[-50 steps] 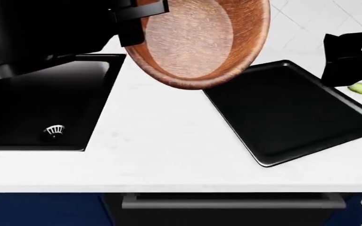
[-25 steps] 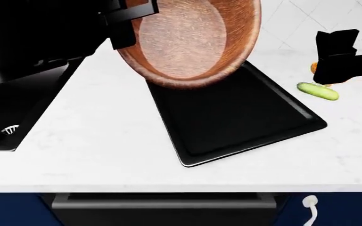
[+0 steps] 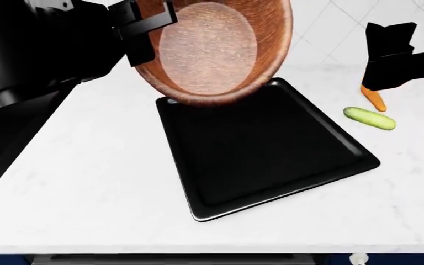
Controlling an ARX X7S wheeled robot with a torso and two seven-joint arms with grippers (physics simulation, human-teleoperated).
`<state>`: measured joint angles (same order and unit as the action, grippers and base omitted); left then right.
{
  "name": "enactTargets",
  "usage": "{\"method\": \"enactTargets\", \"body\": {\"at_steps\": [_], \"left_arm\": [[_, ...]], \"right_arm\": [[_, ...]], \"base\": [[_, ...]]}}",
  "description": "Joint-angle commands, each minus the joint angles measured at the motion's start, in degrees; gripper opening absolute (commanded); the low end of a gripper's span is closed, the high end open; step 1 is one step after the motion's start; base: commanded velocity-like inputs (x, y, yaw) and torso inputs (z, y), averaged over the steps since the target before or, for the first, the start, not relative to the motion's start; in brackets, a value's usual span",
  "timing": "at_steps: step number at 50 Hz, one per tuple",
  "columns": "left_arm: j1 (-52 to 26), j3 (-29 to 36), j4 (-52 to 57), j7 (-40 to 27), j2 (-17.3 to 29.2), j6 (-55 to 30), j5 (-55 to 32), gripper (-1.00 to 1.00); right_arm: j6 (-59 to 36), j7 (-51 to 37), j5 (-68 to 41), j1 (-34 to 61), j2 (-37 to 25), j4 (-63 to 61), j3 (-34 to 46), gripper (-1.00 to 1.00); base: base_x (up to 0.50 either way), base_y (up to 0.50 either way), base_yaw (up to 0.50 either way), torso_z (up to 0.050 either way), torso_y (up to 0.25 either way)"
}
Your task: Place the two vegetables and bowl onto the tray for setting up a vegetable dip station.
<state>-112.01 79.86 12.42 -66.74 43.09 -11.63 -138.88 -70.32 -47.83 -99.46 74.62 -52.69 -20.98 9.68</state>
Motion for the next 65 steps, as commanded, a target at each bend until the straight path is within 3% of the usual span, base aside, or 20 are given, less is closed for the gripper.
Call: {"method": "enactTargets", "body": {"at_steps": [1,10,16,20,32,35,39,47,65], "left_arm": [[1.77,-0.87,-1.48,0.44,-0.39,3.11,0.49,-1.0],[4.43,-3.16,-1.69,0.12,-0.21,8.44,-3.05,-1.0],[2.91,-3.79,-1.8,-5.13,-1.44,10.23,-6.31,-1.0],[1.29,-1.52,-3.11,-9.76,-1.98,8.55,-5.75,-1.0],[-2.37,1.99,-11.77,-10.28,-5.28,-5.67,-11.63,-1.0],[-3.56,2.79,-19.01,-7.11,-7.75,-12.69,-13.34,-1.0],[-1.91,3.21,-20.77,-5.03,-9.29,-14.16,-13.98,-1.0],[5.39,2.59,-22.89,2.64,-11.03,-11.62,-13.64,-1.0],[12.53,1.5,-28.72,9.23,-11.69,-6.39,-13.42,-1.0]], "right_arm": [[0.16,4.32,3.56,-0.59,-0.12,-0.09,0.07,1.0],[0.76,5.2,5.28,0.53,0.16,-0.83,0.1,1.0],[0.68,2.85,4.35,2.39,0.53,-0.55,0.49,1.0],[0.92,1.53,3.64,2.24,0.29,-0.52,0.39,1.0],[1.46,-0.79,2.26,3.59,0.81,0.07,0.71,1.0],[1.63,-0.72,2.51,3.71,1.05,0.13,0.85,1.0],[1.86,-0.27,3.11,3.46,1.22,0.55,1.02,1.0],[2.47,0.28,3.6,2.28,0.95,0.47,0.83,1.0],[2.89,0.06,3.32,2.16,0.44,0.27,0.9,1.0]], "base": [[0.44,-0.25,0.0,0.0,0.0],[0.28,-0.14,0.0,0.0,0.002],[0.0,0.0,0.0,0.0,0.002],[0.0,0.0,0.0,0.003,0.0],[0.0,0.0,0.0,0.0,0.0],[0.0,0.0,0.0,0.0,0.003],[0.0,0.0,0.0,0.0,0.0],[0.0,0.0,0.0,0.0,0.0],[0.0,0.0,0.0,0.0,0.001]]}}
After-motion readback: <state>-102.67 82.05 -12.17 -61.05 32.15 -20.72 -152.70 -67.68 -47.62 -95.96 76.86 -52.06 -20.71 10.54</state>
